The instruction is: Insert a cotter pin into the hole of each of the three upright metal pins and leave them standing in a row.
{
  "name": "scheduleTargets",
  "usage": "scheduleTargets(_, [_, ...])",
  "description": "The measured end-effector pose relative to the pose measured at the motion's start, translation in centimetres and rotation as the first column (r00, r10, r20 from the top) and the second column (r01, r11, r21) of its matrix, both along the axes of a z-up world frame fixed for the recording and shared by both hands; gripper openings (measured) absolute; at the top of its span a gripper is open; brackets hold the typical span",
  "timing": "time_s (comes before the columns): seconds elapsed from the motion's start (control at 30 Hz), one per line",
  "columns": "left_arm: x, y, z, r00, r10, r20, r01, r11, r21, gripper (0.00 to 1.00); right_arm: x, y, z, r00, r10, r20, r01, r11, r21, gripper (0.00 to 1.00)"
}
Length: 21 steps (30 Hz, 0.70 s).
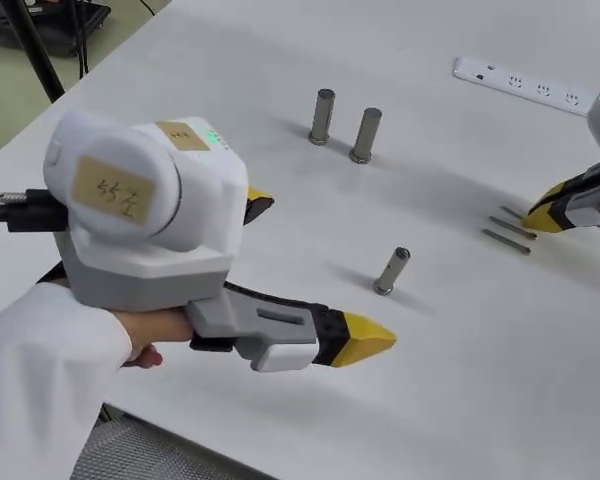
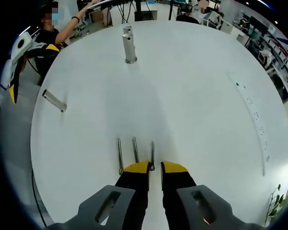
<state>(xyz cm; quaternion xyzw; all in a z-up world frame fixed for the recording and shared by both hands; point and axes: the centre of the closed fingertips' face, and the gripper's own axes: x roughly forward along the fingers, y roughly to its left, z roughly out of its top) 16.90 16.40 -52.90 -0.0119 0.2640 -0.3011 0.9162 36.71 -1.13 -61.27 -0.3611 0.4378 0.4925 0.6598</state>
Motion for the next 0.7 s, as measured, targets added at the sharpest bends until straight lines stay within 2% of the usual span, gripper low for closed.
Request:
scheduleTargets(0.2, [0.0,0.0,0.4,1.0,-0.011,0.004,0.011,1.0,0.0,0.97,-0.2,0.2,0.0,1.0,0.027,-0.001,-0.027,0.999,-0.035,0.01])
scheduleTargets(0.37, [-0.1,0.1,0.4,1.0,-0.015,0.001,0.015,1.0,0.018,0.96,-0.1,0.3,-0.1,0.998,0.068,0.009,-0.068,0.996,-0.061,0.0])
scheduleTargets(0.6, [0.1,0.0,0.9,1.0,-0.012,0.01,0.012,1.0,0.005,0.96,0.1,0.1,-0.4,0.999,0.014,-0.033,-0.017,0.996,-0.087,0.0])
scheduleTargets(0.7, [0.2,0.0,1.0,1.0,-0.014,0.01,0.014,1.0,0.005,0.96,-0.1,0.1,-0.4,0.999,0.031,-0.036,-0.034,0.995,-0.093,0.0])
